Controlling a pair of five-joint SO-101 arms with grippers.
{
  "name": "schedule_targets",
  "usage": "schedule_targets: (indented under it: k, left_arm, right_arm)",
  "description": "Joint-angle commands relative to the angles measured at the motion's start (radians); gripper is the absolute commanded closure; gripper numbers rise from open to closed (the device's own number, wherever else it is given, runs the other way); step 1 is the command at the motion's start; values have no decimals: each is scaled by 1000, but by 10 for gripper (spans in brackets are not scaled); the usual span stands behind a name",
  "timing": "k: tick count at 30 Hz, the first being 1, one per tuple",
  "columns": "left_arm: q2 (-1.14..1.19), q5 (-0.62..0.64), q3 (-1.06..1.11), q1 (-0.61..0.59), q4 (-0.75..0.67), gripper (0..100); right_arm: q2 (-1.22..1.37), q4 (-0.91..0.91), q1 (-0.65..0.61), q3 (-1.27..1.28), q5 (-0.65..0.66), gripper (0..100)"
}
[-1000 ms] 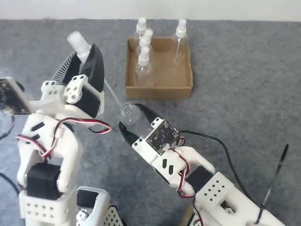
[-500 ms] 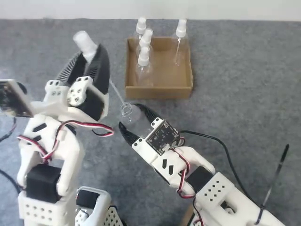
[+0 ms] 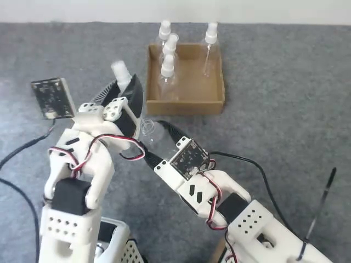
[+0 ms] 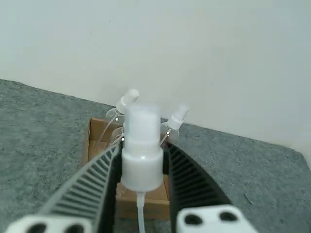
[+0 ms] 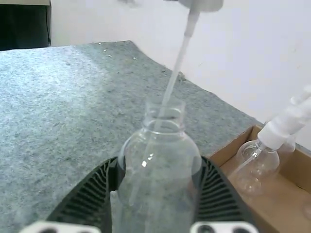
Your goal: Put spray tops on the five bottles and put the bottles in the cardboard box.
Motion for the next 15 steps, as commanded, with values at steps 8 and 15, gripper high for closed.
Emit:
schedule_targets:
  k: [8,15]
  left_arm:
    - [-23,-190,-13,158,224,815]
    - [-23,-199,-47,157,299,737]
  right_arm:
    - [-22,-19,94,-34,23,937]
    - [-21,-18,97,-31,23,937]
